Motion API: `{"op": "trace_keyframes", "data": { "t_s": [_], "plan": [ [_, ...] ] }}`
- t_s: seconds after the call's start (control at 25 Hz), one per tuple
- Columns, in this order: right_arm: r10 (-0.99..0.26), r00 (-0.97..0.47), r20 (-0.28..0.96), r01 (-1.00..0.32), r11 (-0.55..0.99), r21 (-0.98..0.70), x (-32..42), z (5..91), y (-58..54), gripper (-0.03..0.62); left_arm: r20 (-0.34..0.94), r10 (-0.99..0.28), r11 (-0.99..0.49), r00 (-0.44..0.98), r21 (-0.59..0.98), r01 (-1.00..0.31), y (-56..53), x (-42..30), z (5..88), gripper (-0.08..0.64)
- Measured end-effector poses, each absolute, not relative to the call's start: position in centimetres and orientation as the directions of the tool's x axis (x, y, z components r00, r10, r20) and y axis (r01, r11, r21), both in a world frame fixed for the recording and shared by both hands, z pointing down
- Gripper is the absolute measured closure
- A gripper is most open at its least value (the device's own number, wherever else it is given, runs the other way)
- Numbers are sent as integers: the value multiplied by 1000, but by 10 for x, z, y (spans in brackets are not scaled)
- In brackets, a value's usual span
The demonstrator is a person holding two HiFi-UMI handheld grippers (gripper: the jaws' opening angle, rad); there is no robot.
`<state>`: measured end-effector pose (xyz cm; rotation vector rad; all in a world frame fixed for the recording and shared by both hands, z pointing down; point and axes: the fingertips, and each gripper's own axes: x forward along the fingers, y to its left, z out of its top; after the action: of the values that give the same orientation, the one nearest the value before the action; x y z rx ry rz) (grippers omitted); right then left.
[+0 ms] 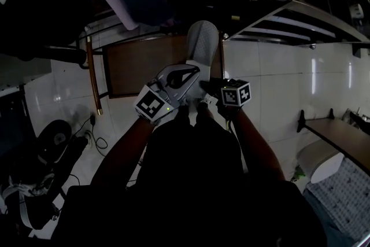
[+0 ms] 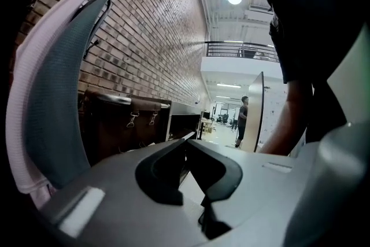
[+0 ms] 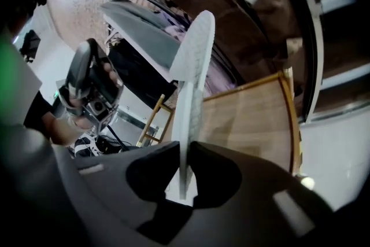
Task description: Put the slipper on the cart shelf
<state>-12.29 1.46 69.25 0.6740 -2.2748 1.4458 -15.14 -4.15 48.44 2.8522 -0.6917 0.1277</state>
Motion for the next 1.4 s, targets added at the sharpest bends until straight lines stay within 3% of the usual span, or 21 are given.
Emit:
{"op": "trace_keyframes", "data": {
  "t_s": [0.36,0.68,1.08,1.4],
  "plan": [
    [-455,-723,520,-691,484,-538,-96,582,16,532,75,-392,-905,917,150,-399,-13,-144,438,555],
    [-644,-633,430,-774,529,-347,-57,492,6,532,31,-376,-919,926,115,-377,6,-118,393,557],
    [-777,-581,243,-812,572,-117,-15,384,10,532,37,-410,-907,911,90,-412,22,-78,368,557],
    [-815,-555,167,-828,560,-24,2,360,25,532,43,-431,-899,901,69,-433,34,-61,361,557]
  ]
}}
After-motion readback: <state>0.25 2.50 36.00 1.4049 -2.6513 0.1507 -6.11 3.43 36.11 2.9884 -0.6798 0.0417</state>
